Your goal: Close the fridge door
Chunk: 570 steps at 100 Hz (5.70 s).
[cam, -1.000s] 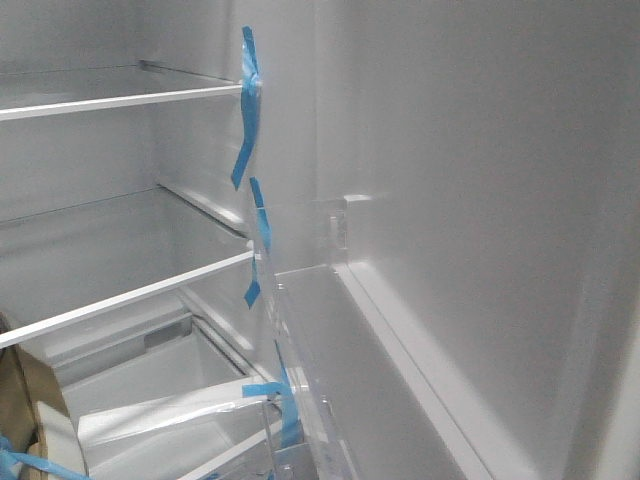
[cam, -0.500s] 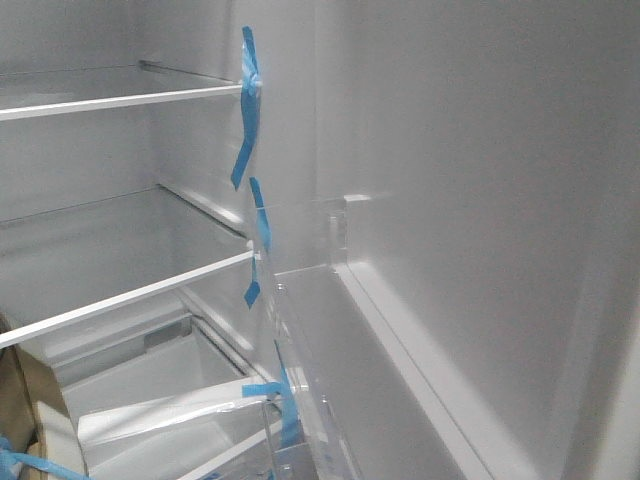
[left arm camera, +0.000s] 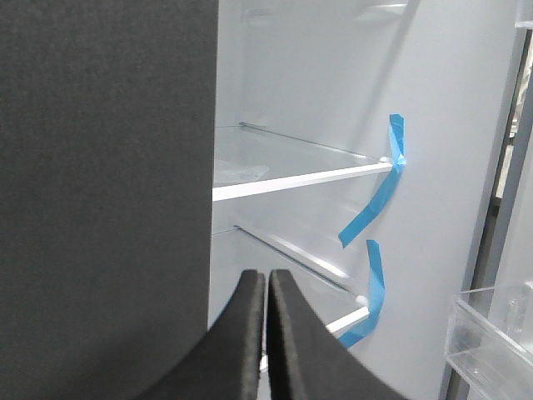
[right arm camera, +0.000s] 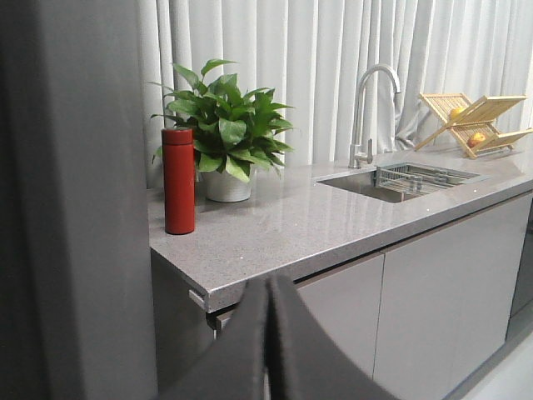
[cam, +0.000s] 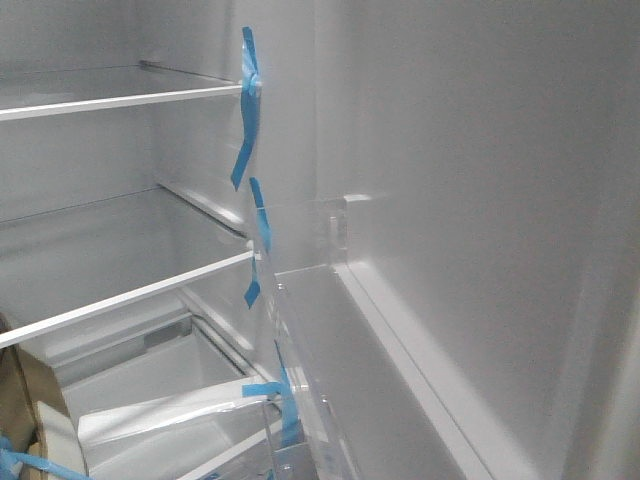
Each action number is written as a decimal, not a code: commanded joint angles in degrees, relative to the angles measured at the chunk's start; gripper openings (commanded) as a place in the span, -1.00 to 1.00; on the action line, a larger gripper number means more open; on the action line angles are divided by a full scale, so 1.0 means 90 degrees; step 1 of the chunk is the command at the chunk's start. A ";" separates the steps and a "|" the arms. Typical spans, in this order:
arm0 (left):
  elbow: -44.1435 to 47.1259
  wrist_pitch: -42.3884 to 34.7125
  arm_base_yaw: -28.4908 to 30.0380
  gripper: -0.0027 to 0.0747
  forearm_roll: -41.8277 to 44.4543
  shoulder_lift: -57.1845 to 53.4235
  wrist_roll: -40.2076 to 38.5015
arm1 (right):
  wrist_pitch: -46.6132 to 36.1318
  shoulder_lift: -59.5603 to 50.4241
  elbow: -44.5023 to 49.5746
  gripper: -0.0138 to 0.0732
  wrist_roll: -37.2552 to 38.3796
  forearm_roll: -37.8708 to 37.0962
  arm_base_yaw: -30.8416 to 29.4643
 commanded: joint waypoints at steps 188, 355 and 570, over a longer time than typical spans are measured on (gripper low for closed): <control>0.0178 -0.0489 -0.0010 -0.99 -0.0010 0.0121 -0.0022 | -0.0448 0.3603 -0.3420 -0.86 -0.0048 0.1364 0.3387; 0.0178 -0.0489 -0.0010 -0.99 -0.0010 0.0121 -0.0022 | -0.2228 0.9396 -0.7679 -0.86 -0.0313 0.1364 0.5294; 0.0178 -0.0489 -0.0010 -0.99 -0.0010 0.0121 -0.0022 | -0.3676 0.1828 0.0832 -0.86 -0.0115 -0.0343 0.0904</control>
